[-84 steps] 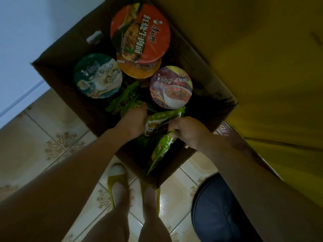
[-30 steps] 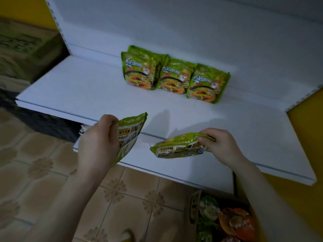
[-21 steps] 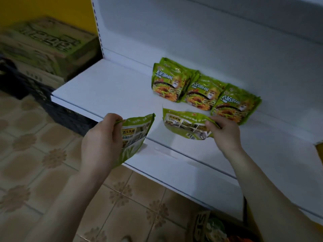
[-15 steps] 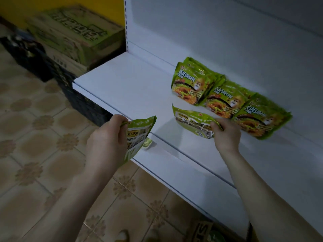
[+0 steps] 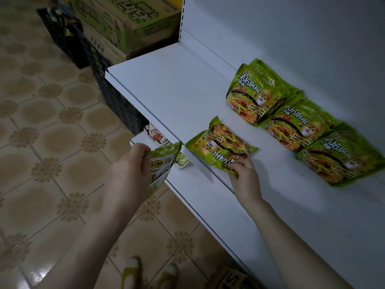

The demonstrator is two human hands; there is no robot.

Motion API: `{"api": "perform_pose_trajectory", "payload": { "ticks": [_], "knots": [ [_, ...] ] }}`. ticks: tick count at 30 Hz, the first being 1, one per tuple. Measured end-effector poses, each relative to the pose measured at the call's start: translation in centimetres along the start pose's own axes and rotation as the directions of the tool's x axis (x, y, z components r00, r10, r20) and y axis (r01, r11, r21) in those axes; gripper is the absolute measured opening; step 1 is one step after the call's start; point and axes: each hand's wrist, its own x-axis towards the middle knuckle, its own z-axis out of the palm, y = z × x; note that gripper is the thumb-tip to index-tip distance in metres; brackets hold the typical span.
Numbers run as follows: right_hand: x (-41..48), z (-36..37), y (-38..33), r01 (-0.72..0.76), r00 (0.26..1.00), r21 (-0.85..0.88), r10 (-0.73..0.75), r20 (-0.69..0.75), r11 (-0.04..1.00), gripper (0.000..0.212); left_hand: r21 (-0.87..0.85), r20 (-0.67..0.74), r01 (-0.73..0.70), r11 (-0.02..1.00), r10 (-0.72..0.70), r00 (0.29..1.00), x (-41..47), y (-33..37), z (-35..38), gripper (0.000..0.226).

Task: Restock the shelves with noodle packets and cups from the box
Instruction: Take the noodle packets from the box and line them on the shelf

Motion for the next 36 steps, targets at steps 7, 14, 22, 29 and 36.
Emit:
{"api": "perform_pose_trajectory", "payload": {
  "ticks": [7, 14, 22, 29, 36],
  "knots": [
    [-0.6, 0.4, 0.5, -0.095, 0.994, 0.19, 0.105, -0.04, 0.977, 0.025, -0.016, 0.074, 0.061, 0.998, -0.06, 0.995, -1.4, -1.3, 1.8, 0.012],
    [3.6, 0.2, 2.3, -0.443, 0.828, 0.511, 0.555, -0.084, 0.737, 0.033, -0.008, 0.106, 0.039, 0.999, -0.038, 0.994, -1.7, -1.7, 3.5, 0.011],
    [6.6, -1.3, 0.1, 0.033, 0.991, 0.185, -0.009, -0.13, 0.982, 0.038, -0.003, 0.136, 0.006, 1.0, -0.005, 0.991, -2.2, -2.6, 5.2, 0.011],
    [10.8, 1.8, -4.5, 0.335, 0.818, -0.062, -0.258, 0.514, 0.94, 0.061, 0.005, 0.133, 0.006, 1.0, -0.007, 0.991, -2.4, -3.4, 6.1, 0.013],
    [12.1, 2.8, -5.8, 0.429, 0.858, -0.29, -0.285, 0.427, 0.855, 0.045, 0.007, 0.105, 0.009, 1.0, -0.009, 0.994, -2.4, -4.1, 6.7, 0.01]
  ]
}}
